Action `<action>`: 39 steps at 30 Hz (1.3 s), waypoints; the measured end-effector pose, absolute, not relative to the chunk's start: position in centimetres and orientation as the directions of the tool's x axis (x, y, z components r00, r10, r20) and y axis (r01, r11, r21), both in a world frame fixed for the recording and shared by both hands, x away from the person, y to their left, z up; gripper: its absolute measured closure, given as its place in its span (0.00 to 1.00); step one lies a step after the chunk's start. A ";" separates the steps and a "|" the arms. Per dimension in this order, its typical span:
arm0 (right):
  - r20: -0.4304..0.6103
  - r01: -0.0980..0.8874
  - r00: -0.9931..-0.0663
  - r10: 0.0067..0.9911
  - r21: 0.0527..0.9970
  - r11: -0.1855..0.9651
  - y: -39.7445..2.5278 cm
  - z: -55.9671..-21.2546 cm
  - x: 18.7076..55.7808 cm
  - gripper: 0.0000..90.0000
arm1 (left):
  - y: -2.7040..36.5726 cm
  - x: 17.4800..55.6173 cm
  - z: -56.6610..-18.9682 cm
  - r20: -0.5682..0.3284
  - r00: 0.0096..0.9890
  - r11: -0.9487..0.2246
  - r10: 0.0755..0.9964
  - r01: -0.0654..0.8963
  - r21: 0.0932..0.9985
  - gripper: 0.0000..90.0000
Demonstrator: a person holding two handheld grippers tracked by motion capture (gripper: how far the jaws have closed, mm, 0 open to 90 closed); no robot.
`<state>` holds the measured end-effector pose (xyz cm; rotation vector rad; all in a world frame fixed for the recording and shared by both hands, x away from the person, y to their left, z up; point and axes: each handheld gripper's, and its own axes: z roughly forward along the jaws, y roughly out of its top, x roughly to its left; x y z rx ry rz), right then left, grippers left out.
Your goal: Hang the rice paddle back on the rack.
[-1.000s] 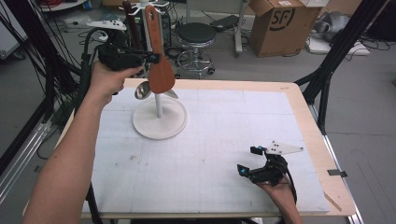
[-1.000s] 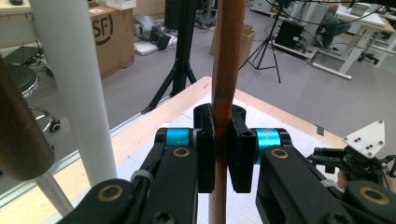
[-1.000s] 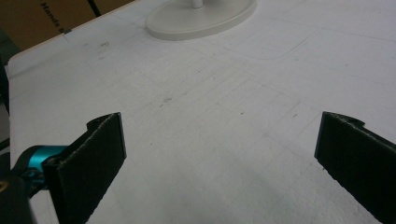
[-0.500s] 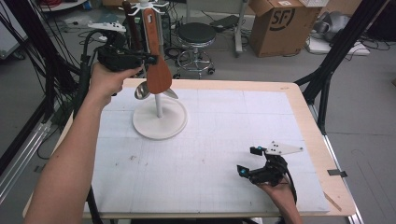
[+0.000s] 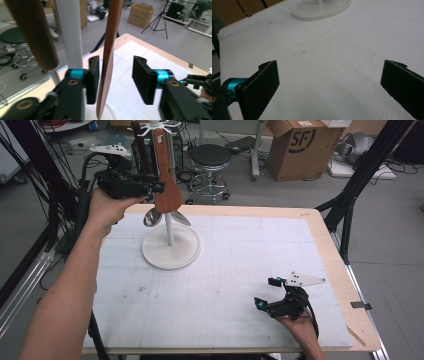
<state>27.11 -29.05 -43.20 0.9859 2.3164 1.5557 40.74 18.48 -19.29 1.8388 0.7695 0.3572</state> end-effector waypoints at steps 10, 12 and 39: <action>0.208 0.424 -0.759 0.617 0.877 0.227 -29.1 -43.1 27.0 0.01 | 19.8 39.7 -20.1 -0.115 0.733 -0.220 0.670 0.345 0.912 0.48; 0.208 0.425 -0.758 0.619 0.877 0.226 -29.1 -43.1 27.0 0.01 | 20.0 39.4 -20.2 -0.111 0.733 -0.226 0.671 0.345 0.911 0.45; 0.190 0.411 -0.749 0.635 0.884 0.221 -29.4 -43.0 26.9 0.01 | 20.9 36.8 -21.4 -0.096 0.704 -0.219 0.704 0.344 0.913 0.14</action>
